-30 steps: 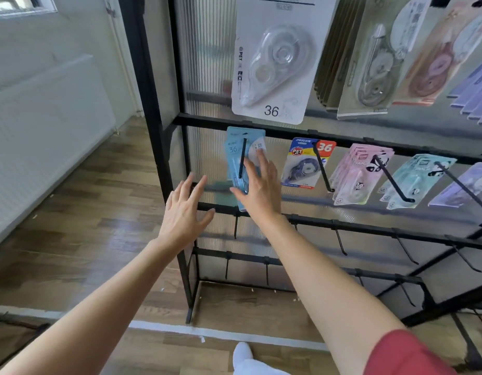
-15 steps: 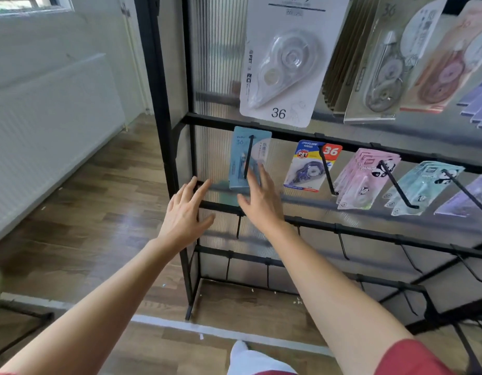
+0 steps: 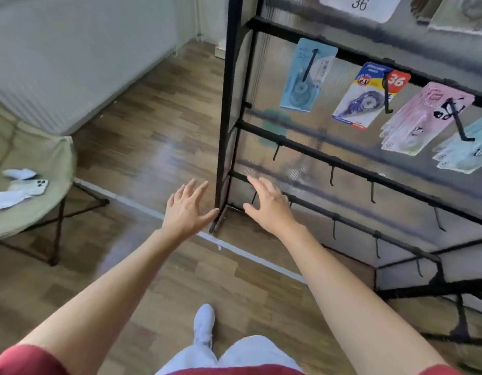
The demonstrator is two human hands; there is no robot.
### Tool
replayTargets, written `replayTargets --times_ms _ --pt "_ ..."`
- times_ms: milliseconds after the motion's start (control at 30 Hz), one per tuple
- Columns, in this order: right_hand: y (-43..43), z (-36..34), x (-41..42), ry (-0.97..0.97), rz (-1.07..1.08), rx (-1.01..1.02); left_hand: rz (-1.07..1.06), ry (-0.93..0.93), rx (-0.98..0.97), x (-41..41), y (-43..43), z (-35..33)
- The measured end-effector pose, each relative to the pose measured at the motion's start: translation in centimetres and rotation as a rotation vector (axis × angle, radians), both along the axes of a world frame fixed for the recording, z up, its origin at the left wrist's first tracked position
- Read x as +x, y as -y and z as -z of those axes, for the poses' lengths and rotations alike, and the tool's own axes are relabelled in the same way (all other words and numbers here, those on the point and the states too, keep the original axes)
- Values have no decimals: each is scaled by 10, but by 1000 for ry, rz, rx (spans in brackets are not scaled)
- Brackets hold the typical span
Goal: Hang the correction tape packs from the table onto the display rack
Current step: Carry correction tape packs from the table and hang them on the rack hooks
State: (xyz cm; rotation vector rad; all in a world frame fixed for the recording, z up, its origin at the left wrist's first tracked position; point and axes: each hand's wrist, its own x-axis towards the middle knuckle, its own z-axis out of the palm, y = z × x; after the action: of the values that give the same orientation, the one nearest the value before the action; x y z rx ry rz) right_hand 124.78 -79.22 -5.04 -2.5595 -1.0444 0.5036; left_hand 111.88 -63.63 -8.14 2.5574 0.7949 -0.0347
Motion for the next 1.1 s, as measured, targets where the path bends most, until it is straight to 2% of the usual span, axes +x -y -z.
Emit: replayTargets --times_ms 300,533,833,1100 --pt "44 44 -108 -132 -288 -113 -372 -104 -89 -159 87 39" --pt "49 54 -213 -189 -563 -165 -628 -182 -117 -293 145 35" --pt "7 39 -399 -72 -985 -122 -1034 -214 -75 -481 186 25" --pt "-27 16 -591 2 -1122 -2 -1253 -210 -18 -661 190 2"
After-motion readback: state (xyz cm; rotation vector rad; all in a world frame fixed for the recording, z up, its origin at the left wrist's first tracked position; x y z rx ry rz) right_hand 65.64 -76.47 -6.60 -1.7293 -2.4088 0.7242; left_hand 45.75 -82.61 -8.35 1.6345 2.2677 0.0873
